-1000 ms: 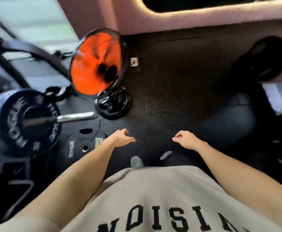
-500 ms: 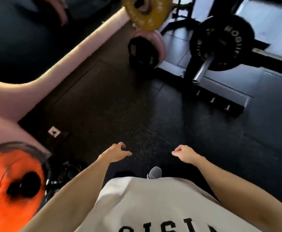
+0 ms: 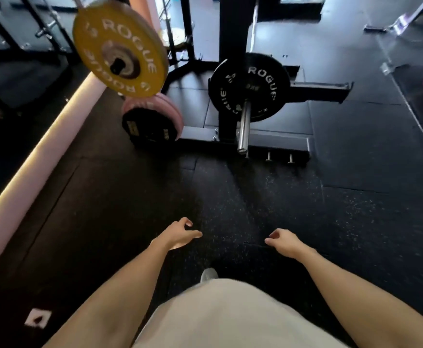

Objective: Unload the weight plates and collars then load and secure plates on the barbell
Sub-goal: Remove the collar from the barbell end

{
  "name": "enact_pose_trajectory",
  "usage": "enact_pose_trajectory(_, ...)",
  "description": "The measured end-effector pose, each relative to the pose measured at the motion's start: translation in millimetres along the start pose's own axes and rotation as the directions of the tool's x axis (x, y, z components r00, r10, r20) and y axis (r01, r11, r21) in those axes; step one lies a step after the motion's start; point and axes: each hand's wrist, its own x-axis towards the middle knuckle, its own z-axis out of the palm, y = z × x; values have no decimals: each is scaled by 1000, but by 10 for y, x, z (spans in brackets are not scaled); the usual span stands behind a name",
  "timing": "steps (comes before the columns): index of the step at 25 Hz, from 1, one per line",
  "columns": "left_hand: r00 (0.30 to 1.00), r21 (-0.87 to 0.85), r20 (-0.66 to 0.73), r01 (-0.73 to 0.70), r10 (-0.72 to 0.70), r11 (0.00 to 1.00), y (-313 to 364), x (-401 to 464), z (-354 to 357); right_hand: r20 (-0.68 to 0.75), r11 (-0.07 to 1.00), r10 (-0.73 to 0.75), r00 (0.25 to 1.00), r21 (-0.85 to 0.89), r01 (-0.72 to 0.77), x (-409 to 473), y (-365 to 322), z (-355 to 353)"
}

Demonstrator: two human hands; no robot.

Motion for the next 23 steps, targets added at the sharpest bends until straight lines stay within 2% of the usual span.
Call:
enact_pose_trajectory(2, 997, -15, -52, -55, 54, 998, 292, 211, -432, -56, 997, -41, 998, 63, 44, 122, -319, -313)
enact_pose_trajectory(4, 983, -14, -145, -116, 112, 993, 657, 408, -884, -175, 986, -103, 979, 113, 124, 245, -650, -713)
enact_pose_trajectory(7, 939, 23, -256, -231, 229, 973, 1261, 634, -1549, -348, 963, -179, 920, 131, 237, 418, -1110, -1378)
enact_pose_trajectory(11, 877, 44, -325, -360, 354, 932, 2112, 929, -2287, -487, 936, -261, 834, 83, 341, 737, -1629, -2366)
enact_pose_trajectory(17, 808, 38, -429, -430, 403, 902, 3299, 1693, -3128, -582, 916, -314, 750, 22, 401, 1659, -2342, -3777)
enact_pose_trajectory(20, 770, 30, -485, -460, 415, 888, 3654, 2162, -3302, -617, 906, -346, 707, -22, 424, 2157, -2540, -4143)
enact_pose_trajectory(23, 742, 22, -518, -486, 425, 874, 3742, 2717, -3248, -625, 893, -375, 685, -47, 447, 2717, -2592, -4187)
